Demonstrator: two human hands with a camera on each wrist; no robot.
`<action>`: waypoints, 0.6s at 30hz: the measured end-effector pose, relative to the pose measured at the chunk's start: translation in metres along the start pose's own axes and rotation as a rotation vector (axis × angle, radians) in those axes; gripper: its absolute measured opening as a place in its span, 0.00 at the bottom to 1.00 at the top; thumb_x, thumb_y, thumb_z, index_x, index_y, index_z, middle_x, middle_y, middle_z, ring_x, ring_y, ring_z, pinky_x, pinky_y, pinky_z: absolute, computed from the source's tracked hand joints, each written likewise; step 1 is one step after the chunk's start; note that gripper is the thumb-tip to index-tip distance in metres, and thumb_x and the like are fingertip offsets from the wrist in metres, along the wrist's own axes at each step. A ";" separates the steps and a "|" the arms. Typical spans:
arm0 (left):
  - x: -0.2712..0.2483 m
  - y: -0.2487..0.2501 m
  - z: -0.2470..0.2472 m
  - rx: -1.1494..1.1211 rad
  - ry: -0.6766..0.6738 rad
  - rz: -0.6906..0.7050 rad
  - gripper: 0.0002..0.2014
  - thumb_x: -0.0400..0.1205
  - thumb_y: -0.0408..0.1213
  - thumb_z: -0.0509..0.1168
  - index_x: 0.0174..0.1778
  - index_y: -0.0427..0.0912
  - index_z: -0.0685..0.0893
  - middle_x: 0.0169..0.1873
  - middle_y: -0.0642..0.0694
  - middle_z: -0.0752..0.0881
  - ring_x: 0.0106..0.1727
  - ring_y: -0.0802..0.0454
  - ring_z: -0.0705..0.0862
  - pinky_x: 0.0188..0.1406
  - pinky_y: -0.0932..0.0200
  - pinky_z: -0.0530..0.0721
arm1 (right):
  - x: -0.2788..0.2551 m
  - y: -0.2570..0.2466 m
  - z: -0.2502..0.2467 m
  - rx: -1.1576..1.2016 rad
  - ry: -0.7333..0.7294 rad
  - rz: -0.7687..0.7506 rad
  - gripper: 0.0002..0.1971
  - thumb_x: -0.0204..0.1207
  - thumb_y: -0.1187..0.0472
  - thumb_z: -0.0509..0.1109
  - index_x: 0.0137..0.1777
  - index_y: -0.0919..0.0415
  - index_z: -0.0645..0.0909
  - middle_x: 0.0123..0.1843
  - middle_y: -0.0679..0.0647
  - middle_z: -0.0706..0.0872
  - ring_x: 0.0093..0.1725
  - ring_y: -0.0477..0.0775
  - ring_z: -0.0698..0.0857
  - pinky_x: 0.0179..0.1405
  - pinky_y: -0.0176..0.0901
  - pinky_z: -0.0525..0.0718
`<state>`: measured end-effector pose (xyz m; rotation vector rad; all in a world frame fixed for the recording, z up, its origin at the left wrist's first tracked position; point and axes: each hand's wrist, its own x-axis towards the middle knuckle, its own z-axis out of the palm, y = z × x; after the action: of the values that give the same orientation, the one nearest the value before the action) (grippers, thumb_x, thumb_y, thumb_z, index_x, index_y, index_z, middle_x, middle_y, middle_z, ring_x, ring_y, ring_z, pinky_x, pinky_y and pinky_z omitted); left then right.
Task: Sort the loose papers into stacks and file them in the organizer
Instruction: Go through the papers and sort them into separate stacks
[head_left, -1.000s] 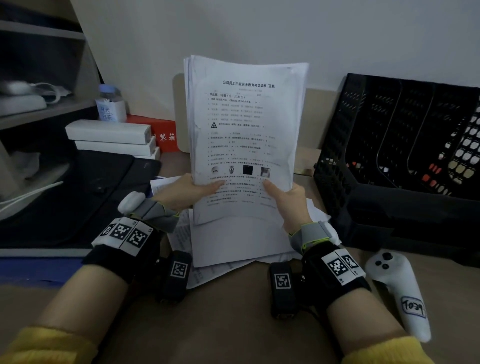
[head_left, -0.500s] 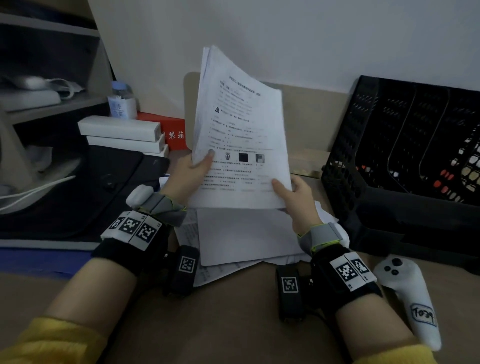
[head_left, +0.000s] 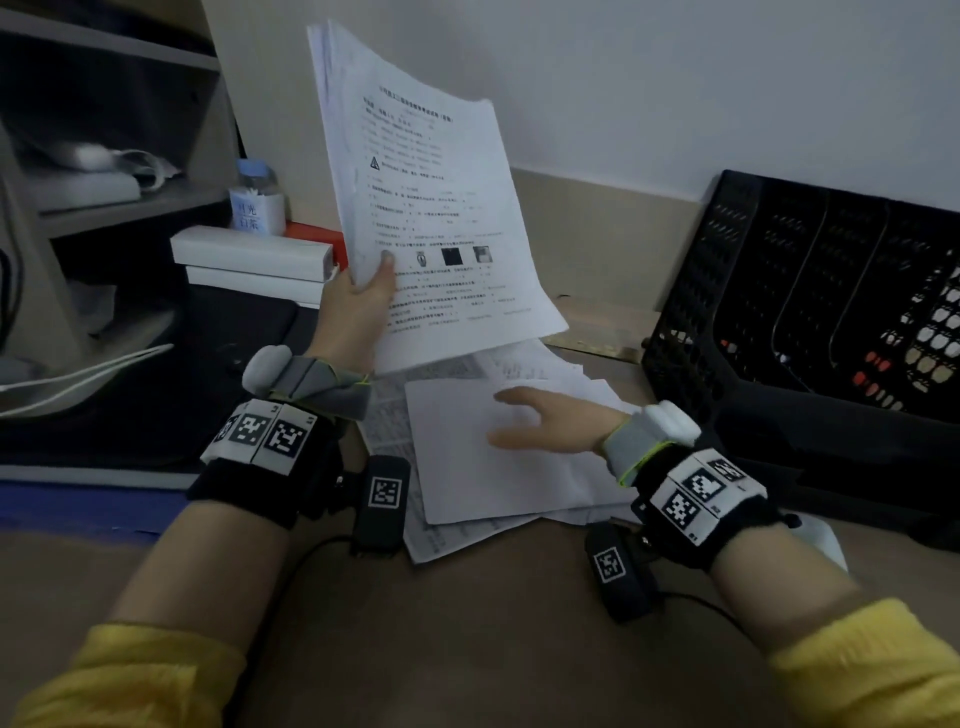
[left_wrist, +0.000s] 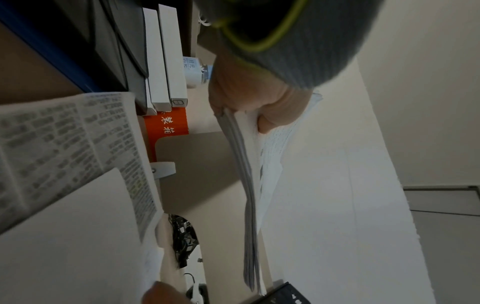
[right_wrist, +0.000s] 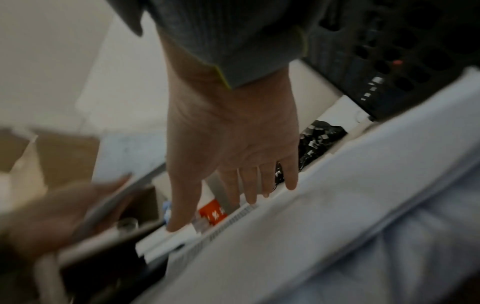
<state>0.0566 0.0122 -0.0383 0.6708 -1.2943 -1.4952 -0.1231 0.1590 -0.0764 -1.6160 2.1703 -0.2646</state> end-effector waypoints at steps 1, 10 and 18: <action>0.000 0.002 0.000 -0.008 -0.002 0.006 0.20 0.83 0.48 0.65 0.67 0.40 0.81 0.59 0.47 0.88 0.57 0.48 0.88 0.59 0.47 0.87 | -0.001 -0.005 0.003 -0.107 -0.051 -0.019 0.43 0.72 0.35 0.69 0.83 0.47 0.54 0.84 0.45 0.58 0.83 0.50 0.59 0.81 0.46 0.59; -0.004 0.018 0.001 -0.054 -0.026 0.019 0.18 0.84 0.48 0.64 0.66 0.43 0.82 0.54 0.52 0.88 0.52 0.55 0.89 0.49 0.57 0.90 | -0.007 -0.009 0.029 -0.349 -0.279 -0.020 0.63 0.54 0.31 0.80 0.79 0.29 0.36 0.84 0.38 0.34 0.83 0.52 0.29 0.80 0.70 0.42; -0.004 0.018 0.000 -0.068 -0.028 0.018 0.17 0.81 0.51 0.67 0.62 0.47 0.84 0.55 0.51 0.89 0.55 0.51 0.89 0.53 0.49 0.89 | -0.015 -0.011 0.026 -0.320 -0.194 -0.068 0.45 0.73 0.40 0.72 0.84 0.41 0.48 0.87 0.52 0.47 0.85 0.59 0.42 0.83 0.57 0.47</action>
<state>0.0635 0.0177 -0.0219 0.5949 -1.2618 -1.5314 -0.0984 0.1720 -0.0922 -1.8016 2.0902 0.2247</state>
